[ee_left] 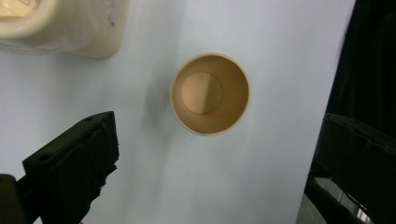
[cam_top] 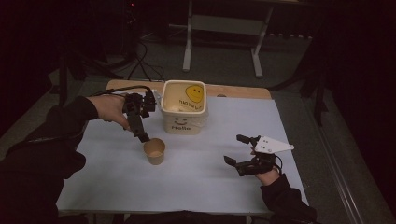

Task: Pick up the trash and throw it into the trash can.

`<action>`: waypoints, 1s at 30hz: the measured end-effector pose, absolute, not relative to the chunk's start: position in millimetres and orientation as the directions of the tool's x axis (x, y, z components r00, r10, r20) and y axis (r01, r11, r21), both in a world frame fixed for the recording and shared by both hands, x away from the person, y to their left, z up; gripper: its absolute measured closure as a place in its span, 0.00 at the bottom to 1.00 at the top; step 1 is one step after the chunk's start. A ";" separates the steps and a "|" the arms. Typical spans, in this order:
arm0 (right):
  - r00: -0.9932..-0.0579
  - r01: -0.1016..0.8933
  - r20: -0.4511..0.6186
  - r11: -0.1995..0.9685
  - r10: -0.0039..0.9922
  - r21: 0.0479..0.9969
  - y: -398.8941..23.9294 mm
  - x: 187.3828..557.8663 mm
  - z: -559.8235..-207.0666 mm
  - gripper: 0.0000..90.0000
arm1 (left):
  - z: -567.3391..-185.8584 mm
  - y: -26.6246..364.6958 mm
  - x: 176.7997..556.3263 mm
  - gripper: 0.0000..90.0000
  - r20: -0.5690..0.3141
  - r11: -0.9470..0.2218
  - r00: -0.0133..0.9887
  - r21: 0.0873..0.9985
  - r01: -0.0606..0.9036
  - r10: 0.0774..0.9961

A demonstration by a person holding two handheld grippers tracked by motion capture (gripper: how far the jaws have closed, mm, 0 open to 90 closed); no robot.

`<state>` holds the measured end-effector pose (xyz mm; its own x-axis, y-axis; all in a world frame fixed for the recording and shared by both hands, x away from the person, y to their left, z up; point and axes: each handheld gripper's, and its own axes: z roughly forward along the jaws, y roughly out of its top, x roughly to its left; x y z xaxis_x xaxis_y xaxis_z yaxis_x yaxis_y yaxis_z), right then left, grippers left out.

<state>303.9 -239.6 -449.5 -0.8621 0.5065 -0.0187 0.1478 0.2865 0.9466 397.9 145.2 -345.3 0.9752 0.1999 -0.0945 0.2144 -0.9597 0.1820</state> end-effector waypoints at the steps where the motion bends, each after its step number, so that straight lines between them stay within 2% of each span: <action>1: -0.862 0.148 -0.019 0.287 0.507 0.947 -239.6 303.9 -449.5 0.10 | -345.9 144.9 397.1 0.01 -0.097 -0.959 0.975 0.184 0.214 0.199; 14: -0.864 0.149 -0.020 0.294 0.503 0.944 -238.3 303.7 -449.8 0.10 | -368.5 143.2 390.4 0.01 -0.103 -0.962 0.973 0.157 0.221 0.207; 30: -0.869 0.154 -0.017 0.302 0.494 0.941 -238.1 303.5 -450.3 0.10 | -405.9 138.3 389.0 0.00 -0.130 -0.951 0.970 0.207 0.231 0.208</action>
<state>303.5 -238.1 -450.3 -0.8692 0.4942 -0.0169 0.1536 0.3024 0.9407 389.0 138.3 -405.9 0.9695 0.2077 -0.1300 0.2314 -0.9507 0.2067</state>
